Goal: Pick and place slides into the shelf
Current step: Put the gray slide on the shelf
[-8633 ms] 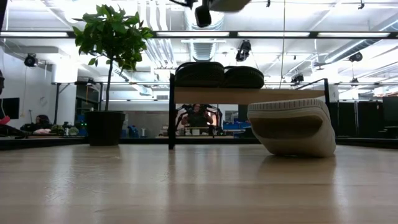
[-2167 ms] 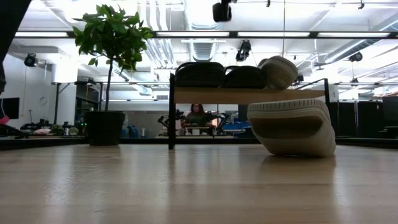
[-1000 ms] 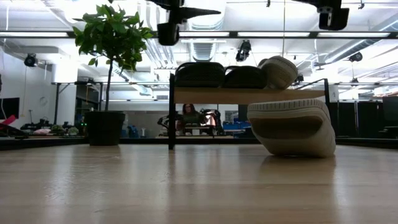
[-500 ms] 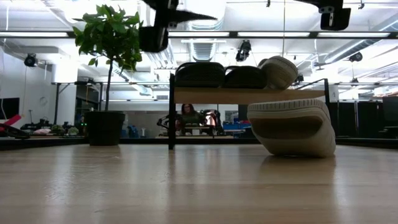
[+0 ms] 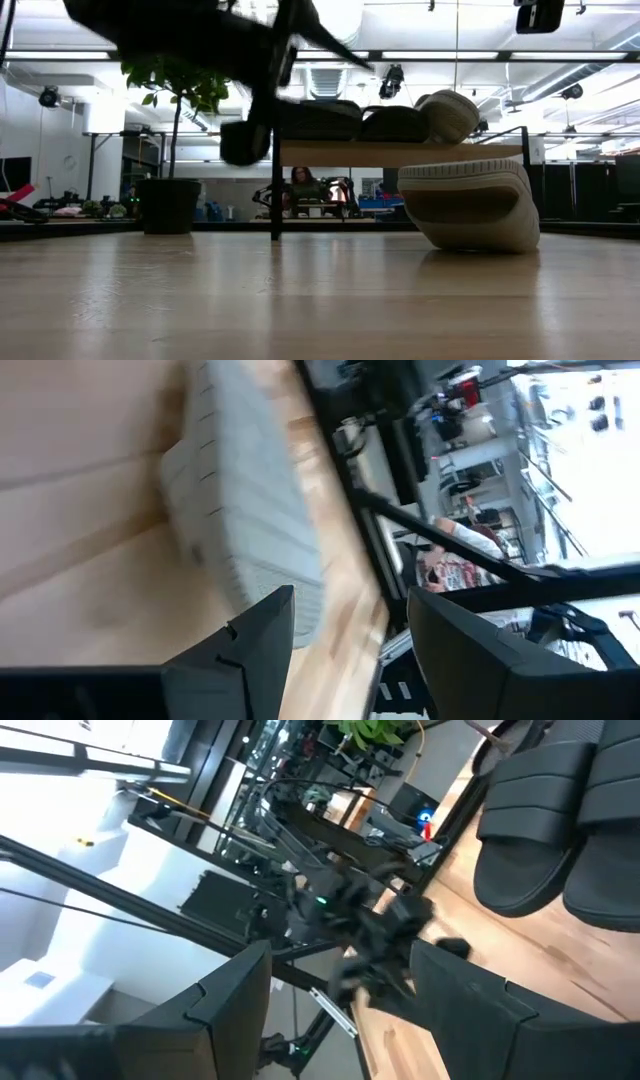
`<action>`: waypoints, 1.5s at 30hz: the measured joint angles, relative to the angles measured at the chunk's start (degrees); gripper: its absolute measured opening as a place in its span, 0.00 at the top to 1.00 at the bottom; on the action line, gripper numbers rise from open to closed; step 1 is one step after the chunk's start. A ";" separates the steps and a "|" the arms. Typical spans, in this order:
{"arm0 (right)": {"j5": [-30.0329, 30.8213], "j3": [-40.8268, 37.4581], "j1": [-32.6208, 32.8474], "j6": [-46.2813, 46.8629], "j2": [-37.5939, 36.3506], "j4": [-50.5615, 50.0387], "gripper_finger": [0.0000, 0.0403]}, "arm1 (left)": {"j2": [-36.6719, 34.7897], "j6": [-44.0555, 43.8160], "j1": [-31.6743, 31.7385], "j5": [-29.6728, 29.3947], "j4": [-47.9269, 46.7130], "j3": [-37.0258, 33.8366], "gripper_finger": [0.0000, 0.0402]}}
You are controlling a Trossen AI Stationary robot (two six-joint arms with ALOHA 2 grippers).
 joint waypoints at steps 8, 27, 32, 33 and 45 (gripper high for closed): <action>-0.47 1.97 0.00 -1.50 -0.01 -0.10 0.43 | 9.54 -5.94 -0.04 2.85 10.63 -0.18 0.55; -4.02 2.82 0.00 -2.10 -0.01 -0.06 0.43 | 17.36 -9.97 0.28 4.31 17.36 1.70 0.55; -4.05 2.82 0.00 -2.09 -0.01 -0.04 0.43 | 17.36 -9.77 1.46 4.31 17.40 1.70 0.55; -4.04 2.82 0.00 -2.10 -0.01 -0.05 0.43 | 17.36 -9.60 1.88 4.32 17.34 1.70 0.55; -4.52 2.82 0.00 -1.62 -0.01 1.01 0.43 | 17.36 -5.28 5.51 9.22 9.40 6.00 0.55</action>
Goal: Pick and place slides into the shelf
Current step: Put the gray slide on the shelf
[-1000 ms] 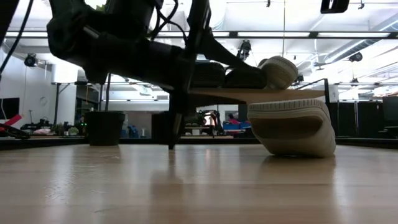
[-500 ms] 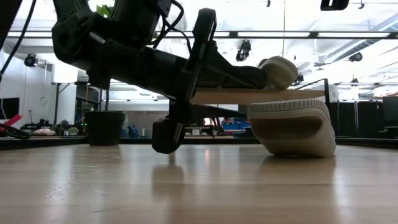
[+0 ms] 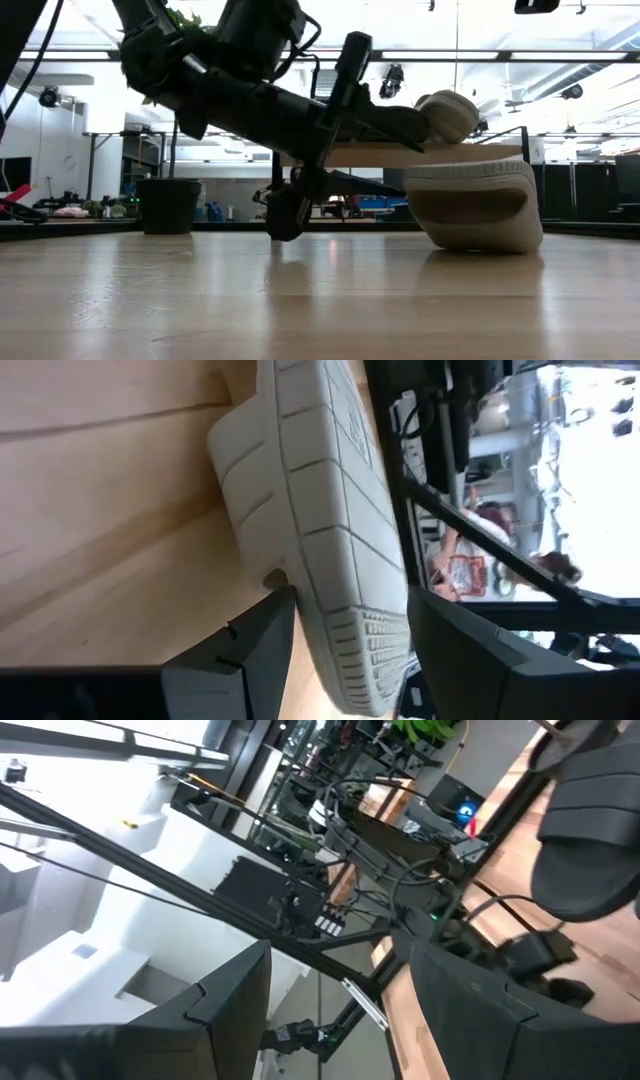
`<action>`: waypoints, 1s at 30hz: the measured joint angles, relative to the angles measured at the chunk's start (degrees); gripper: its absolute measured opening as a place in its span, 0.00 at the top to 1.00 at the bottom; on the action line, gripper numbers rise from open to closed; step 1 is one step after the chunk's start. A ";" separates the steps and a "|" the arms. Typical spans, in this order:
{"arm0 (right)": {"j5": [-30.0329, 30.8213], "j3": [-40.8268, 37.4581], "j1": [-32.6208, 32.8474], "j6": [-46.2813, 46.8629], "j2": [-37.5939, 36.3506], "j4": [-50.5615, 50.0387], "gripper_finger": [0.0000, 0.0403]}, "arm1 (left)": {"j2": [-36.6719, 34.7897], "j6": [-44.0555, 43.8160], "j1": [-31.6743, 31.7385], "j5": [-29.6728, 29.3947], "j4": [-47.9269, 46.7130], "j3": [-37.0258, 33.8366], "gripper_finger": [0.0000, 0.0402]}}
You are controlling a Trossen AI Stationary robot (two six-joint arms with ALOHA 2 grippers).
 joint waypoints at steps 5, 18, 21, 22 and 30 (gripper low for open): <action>0.00 0.00 0.00 -0.02 0.00 1.06 0.43 | 0.00 1.19 -0.02 0.58 -2.28 1.76 0.55; -0.17 0.00 0.04 0.18 -0.01 1.43 0.43 | 1.51 1.79 0.15 1.93 -3.03 5.61 0.55; -0.17 0.00 0.04 0.18 -0.02 1.82 0.43 | 2.41 1.85 0.17 4.11 -4.15 6.77 0.55; -0.17 0.00 0.04 0.16 -0.02 1.89 0.43 | 3.54 1.86 0.17 4.31 -4.03 7.69 0.55; -0.15 0.00 0.01 0.13 0.09 2.25 0.43 | 7.61 2.60 0.36 10.20 -2.77 12.04 0.70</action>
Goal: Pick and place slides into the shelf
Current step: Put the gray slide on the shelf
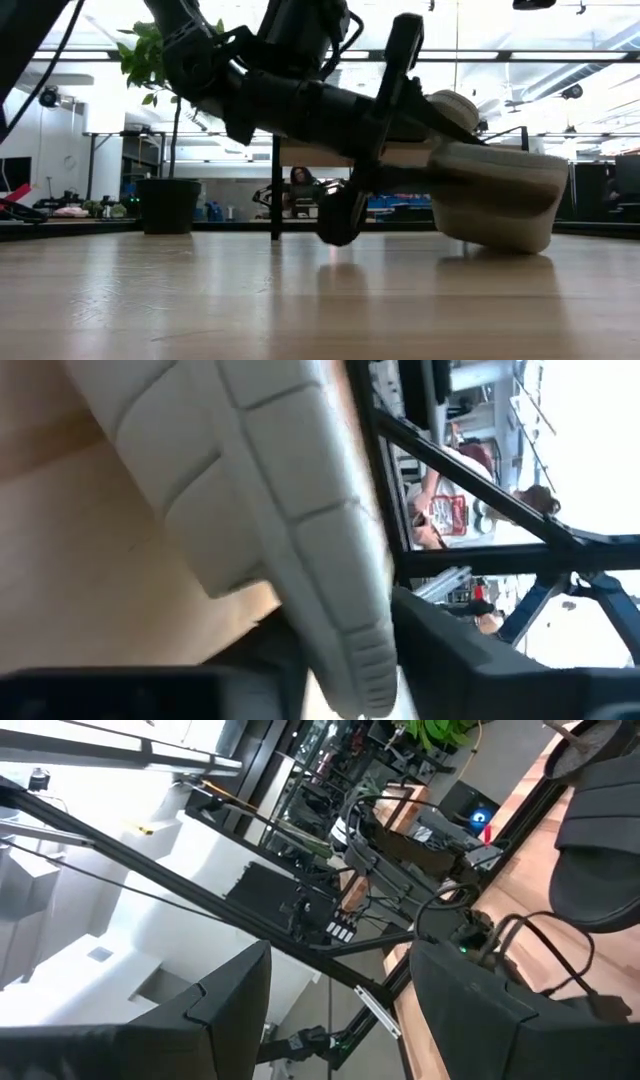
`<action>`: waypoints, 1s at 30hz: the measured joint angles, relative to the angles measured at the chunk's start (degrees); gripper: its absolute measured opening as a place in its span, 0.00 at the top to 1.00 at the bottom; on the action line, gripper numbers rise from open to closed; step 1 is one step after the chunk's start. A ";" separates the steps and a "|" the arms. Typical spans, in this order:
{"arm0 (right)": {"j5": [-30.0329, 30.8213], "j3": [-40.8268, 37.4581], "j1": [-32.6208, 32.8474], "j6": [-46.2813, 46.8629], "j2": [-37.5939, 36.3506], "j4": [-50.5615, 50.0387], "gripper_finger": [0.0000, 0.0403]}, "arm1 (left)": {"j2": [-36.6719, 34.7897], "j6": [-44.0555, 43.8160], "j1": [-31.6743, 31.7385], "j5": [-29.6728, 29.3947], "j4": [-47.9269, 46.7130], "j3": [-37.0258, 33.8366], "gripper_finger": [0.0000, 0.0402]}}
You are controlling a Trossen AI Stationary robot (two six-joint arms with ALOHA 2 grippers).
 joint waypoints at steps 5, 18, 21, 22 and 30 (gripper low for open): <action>0.17 0.00 0.01 0.03 0.02 0.01 0.43 | -1.32 3.63 0.26 0.10 -0.19 0.13 0.94; 2.49 -0.02 -0.14 -1.05 -2.86 0.08 0.43 | -7.68 9.30 0.23 3.48 -0.96 0.31 0.94; 4.14 -0.02 -0.14 -1.77 -4.92 0.03 0.43 | -10.90 10.77 0.05 3.88 -1.65 0.32 0.94; 4.85 -0.02 -0.14 -2.09 -5.77 0.03 0.43 | -12.12 11.25 0.01 4.03 -2.35 0.33 0.94; 10.31 3.55 -0.14 -6.11 -9.73 -2.72 0.43 | -21.87 18.74 -0.16 4.16 -12.33 0.38 0.95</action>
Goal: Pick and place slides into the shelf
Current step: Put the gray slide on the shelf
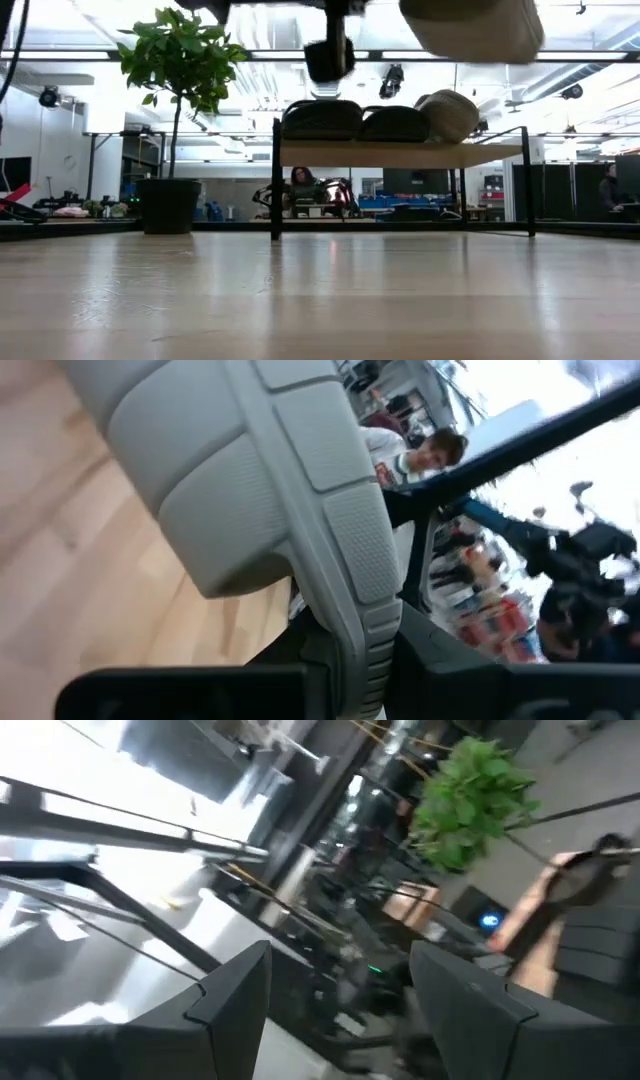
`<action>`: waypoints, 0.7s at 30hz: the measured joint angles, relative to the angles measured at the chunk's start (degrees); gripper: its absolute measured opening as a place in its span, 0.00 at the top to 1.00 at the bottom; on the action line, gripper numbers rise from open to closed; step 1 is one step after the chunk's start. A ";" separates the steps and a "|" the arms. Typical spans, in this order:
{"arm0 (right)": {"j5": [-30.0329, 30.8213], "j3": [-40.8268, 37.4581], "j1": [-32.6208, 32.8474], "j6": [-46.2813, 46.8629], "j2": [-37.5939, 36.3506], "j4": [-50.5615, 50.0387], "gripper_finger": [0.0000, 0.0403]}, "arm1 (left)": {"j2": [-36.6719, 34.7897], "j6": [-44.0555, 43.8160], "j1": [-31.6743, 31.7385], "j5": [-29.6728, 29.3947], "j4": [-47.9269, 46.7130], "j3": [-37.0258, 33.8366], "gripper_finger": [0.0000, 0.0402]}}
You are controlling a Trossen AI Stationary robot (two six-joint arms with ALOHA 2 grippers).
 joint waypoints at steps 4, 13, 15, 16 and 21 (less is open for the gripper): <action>0.60 4.68 0.00 -1.03 1.67 -10.37 0.43 | -4.47 8.06 0.06 -0.74 -4.26 0.32 0.95; 0.45 20.03 0.00 -8.43 9.33 -26.74 0.43 | -12.88 21.28 3.91 -2.78 -17.05 4.22 0.95; 0.44 23.44 0.00 -13.08 11.12 -27.94 0.43 | -13.91 22.41 4.92 -1.79 -17.69 5.48 0.95; 0.45 25.04 0.00 -15.97 11.95 -28.50 0.43 | -14.73 23.45 5.34 -1.17 -18.24 5.88 0.95; 3.12 32.13 0.00 -21.99 16.77 -35.79 0.43 | -16.60 31.12 5.83 -0.48 -19.25 9.19 0.95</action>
